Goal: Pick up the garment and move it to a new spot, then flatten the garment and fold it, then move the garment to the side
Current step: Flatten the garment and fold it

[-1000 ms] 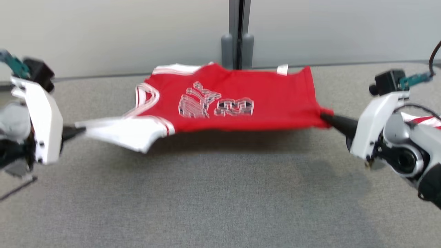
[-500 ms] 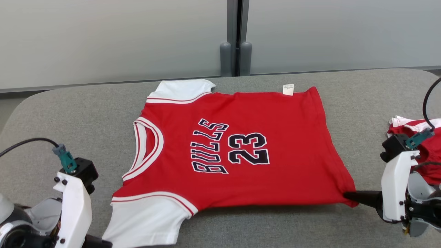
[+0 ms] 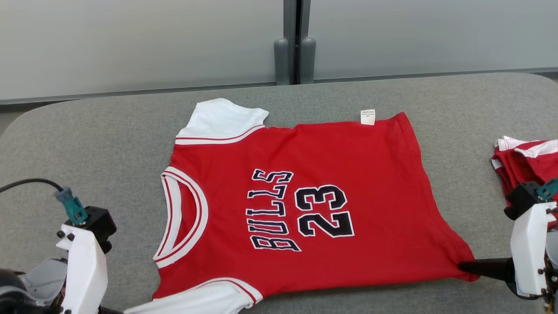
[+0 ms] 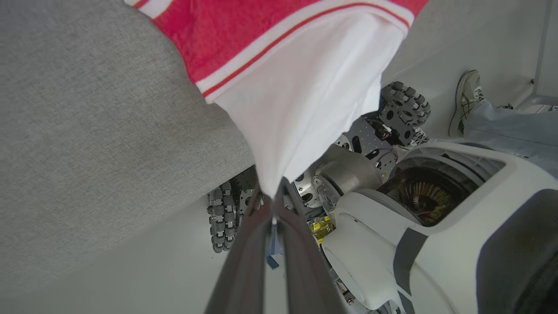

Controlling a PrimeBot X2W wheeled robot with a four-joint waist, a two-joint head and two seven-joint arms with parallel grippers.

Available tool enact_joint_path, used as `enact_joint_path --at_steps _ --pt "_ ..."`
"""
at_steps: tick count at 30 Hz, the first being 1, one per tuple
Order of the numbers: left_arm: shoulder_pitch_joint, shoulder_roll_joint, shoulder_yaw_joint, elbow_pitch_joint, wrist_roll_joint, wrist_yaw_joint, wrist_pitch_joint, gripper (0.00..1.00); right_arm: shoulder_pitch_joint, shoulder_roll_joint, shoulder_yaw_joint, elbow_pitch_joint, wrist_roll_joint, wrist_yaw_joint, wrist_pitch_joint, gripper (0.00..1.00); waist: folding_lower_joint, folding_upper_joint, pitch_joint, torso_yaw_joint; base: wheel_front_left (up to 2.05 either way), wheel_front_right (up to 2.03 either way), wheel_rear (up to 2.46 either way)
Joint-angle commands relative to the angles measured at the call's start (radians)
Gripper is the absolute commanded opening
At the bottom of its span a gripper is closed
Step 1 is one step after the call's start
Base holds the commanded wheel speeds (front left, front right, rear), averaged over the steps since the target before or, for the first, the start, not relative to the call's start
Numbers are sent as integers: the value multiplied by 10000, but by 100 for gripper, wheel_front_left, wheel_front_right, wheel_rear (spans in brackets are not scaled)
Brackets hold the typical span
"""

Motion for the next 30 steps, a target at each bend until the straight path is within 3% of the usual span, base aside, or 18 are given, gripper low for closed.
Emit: enact_joint_path --at_steps 1,21,30 --pt "-193 -57 93 106 -49 44 38 0 -157 -17 -21 73 12 3 92 0 0 0 94 -33 0 0 0" --pt "-2837 -2468 305 3005 1087 -235 1436 0 -1800 1489 -6 1408 419 4 898 0 0 0 1481 -640 0 0 0" --pt "-3490 -2919 104 4244 1795 -511 1678 0 -2197 1925 -64 2227 641 3 619 0 0 0 1876 -884 0 0 0"
